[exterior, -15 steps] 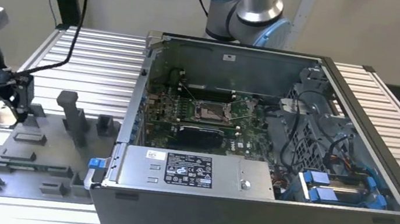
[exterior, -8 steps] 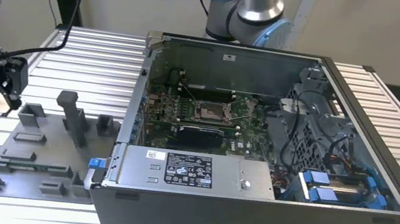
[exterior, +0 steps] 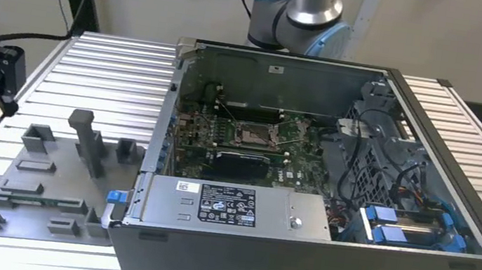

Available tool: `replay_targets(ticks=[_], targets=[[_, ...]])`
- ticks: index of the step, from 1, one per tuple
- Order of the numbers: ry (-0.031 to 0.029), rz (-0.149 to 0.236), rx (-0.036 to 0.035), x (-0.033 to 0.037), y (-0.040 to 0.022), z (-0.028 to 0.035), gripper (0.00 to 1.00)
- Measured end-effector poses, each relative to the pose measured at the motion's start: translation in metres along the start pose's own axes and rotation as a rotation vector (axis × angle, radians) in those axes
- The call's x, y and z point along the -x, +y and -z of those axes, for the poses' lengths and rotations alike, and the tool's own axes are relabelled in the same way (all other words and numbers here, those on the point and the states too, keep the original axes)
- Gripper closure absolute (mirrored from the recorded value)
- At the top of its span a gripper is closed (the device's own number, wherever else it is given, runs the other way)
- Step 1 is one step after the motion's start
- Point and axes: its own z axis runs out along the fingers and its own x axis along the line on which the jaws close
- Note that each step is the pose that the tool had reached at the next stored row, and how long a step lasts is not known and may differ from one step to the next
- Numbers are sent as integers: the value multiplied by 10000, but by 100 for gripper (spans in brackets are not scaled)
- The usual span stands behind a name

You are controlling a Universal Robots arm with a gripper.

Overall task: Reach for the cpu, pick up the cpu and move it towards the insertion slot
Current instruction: 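Pick up the cpu and move it towards the insertion slot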

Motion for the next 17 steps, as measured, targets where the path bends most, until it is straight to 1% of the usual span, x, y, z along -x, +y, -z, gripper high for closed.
replay_targets(ticks=[1, 17], targets=[[-1, 0, 1, 0, 3, 89, 100], [0, 0, -1, -2, 32, 819, 100]])
